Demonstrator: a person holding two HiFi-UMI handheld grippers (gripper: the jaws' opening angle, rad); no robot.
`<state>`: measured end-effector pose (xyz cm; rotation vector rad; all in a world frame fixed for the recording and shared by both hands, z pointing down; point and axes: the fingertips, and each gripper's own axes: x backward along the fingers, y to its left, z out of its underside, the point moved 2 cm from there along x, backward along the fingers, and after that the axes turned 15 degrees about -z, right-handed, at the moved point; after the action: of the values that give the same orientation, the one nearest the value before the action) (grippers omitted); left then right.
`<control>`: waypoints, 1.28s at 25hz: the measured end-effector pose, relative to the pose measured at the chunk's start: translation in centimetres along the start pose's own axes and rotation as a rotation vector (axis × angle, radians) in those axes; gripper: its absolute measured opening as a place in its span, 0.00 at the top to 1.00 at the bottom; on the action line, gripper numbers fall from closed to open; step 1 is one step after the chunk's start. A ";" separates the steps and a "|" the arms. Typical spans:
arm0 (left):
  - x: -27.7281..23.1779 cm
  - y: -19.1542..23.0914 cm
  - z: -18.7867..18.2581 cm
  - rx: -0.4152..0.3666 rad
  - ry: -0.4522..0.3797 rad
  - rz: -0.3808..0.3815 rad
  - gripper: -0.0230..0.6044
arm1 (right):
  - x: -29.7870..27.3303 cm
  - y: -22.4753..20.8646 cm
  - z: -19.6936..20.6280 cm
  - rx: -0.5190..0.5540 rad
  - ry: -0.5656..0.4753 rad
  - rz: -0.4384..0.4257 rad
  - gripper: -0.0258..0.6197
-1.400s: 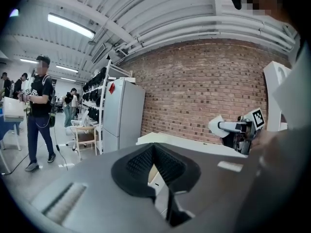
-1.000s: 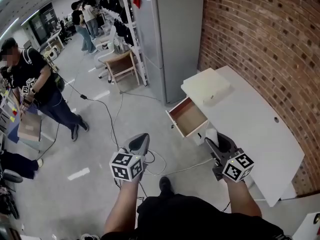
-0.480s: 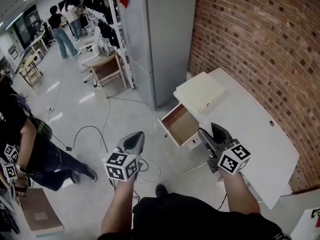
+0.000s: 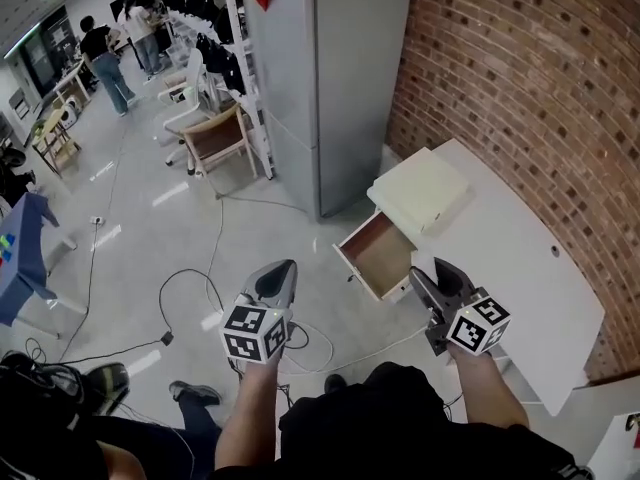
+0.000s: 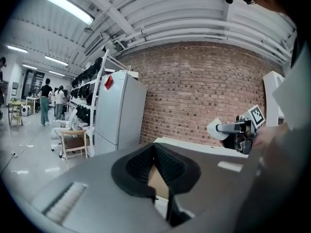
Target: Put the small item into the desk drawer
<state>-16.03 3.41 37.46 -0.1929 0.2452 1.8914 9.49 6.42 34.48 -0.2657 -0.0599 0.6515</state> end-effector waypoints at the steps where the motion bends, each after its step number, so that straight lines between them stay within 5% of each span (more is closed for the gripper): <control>1: 0.0 0.6 0.2 0.012 0.001 -0.005 0.95 | -0.5 0.0 0.0 0.001 0.011 -0.001 0.70; 15: -5.4 6.1 2.4 0.058 0.074 -0.057 0.95 | -9.2 -5.5 2.4 -0.063 0.068 -0.072 0.71; 26: -15.1 7.4 5.1 0.125 0.203 -0.043 0.95 | -15.0 -13.2 6.0 -0.168 0.146 -0.105 0.71; 32: -21.7 6.8 4.1 0.080 0.232 -0.033 0.95 | -16.5 -19.0 6.9 -0.166 0.181 -0.105 0.71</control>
<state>-15.43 -17.43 47.40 -0.3610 0.4711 1.8227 6.68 -16.49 46.54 -0.4781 0.0460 0.5162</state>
